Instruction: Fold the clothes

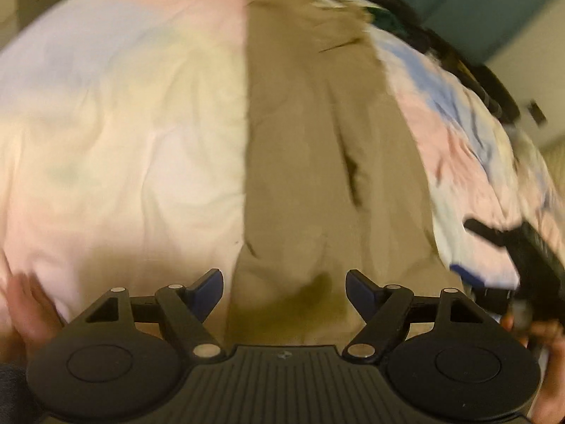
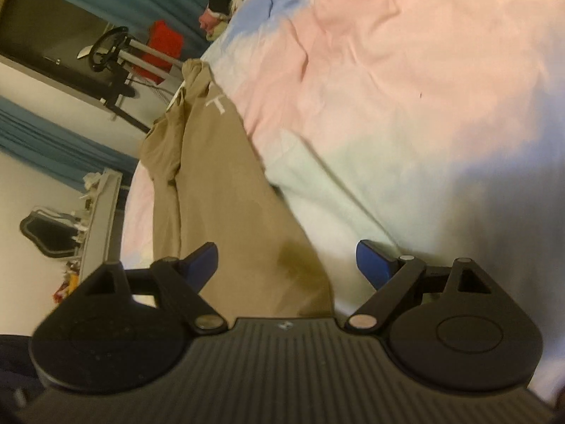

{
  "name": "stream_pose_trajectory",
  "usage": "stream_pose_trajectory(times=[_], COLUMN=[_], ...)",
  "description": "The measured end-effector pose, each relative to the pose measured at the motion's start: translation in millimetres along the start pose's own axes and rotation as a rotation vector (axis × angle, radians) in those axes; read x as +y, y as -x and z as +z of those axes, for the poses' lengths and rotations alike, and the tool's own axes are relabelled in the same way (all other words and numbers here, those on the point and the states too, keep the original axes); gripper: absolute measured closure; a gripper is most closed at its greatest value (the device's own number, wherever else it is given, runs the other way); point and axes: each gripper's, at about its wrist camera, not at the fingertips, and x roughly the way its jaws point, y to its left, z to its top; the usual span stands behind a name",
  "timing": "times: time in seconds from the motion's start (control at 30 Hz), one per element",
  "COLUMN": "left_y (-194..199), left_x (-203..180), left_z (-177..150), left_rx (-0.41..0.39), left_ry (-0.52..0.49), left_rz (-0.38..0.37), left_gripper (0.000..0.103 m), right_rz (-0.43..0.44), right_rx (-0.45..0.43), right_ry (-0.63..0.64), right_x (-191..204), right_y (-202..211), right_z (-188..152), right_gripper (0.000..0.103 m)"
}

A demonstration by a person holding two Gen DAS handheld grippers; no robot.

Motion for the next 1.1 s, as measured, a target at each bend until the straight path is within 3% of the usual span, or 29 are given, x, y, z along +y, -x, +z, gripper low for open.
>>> stream_pose_trajectory(times=[0.13, 0.27, 0.43, 0.53, 0.63, 0.77, 0.87, 0.9, 0.93, 0.97, 1.0, 1.03, 1.07, 1.1], left_y=[-19.4, -20.1, -11.5, -10.6, -15.9, -23.2, -23.3, -24.2, -23.2, -21.0, -19.9, -19.2, -18.4, -14.8], left_x=[9.9, 18.7, 26.1, 25.1, 25.6, 23.3, 18.9, 18.4, 19.8, 21.8, 23.0, 23.7, 24.4, 25.7], left_z=[3.6, 5.4, 1.6, -0.2, -1.4, -8.6, -10.7, -12.8, -14.2, -14.9, -14.7, -14.1, -13.6, -12.7], left_rx=[0.103, 0.131, 0.116, 0.118, 0.149, 0.192, 0.181, 0.179, 0.177, 0.174, 0.169, 0.162, 0.156, 0.143], left_ry=[0.065, 0.115, 0.156, 0.154, 0.161, 0.141, 0.112, 0.11, 0.115, 0.122, 0.128, 0.135, 0.141, 0.151], left_rz=[-0.021, -0.066, -0.13, -0.153, -0.153, -0.153, -0.14, -0.136, -0.136, -0.138, -0.145, -0.154, -0.163, -0.179], left_gripper=[0.025, 0.025, 0.046, 0.055, 0.053, 0.042, 0.053, 0.063, 0.073, 0.078, 0.091, 0.095, 0.095, 0.097], right_rz=[0.012, 0.047, 0.103, 0.095, 0.042, 0.052, 0.117, 0.126, 0.118, 0.105, 0.081, 0.063, 0.052, 0.055], right_rx=[0.029, 0.073, 0.135, 0.124, 0.099, 0.141, 0.225, 0.246, 0.262, 0.275, 0.279, 0.284, 0.285, 0.28], right_ry=[-0.035, -0.089, -0.133, -0.122, -0.107, -0.101, -0.087, -0.077, -0.051, -0.025, 0.0, 0.013, 0.022, 0.024], right_x=[-4.1, -7.9, -8.5, -5.2, -4.0, -2.8, -0.5, 1.8, 6.1, 10.3, 13.9, 16.1, 18.1, 19.4], right_y=[-3.7, -5.8, -2.8, 2.7, 2.8, -5.8, -13.5, -15.5, -16.9, -17.6, -17.1, -16.5, -15.3, -12.6], right_z=[-3.9, -7.6, -17.6, -24.2, -26.6, -27.1, -30.1, -32.4, -35.0, -37.3, -38.5, -39.3, -39.6, -38.9], right_gripper=[0.024, 0.025, 0.029, 0.029, 0.029, 0.028, 0.029, 0.029, 0.033, 0.046, 0.062, 0.071, 0.088, 0.089])
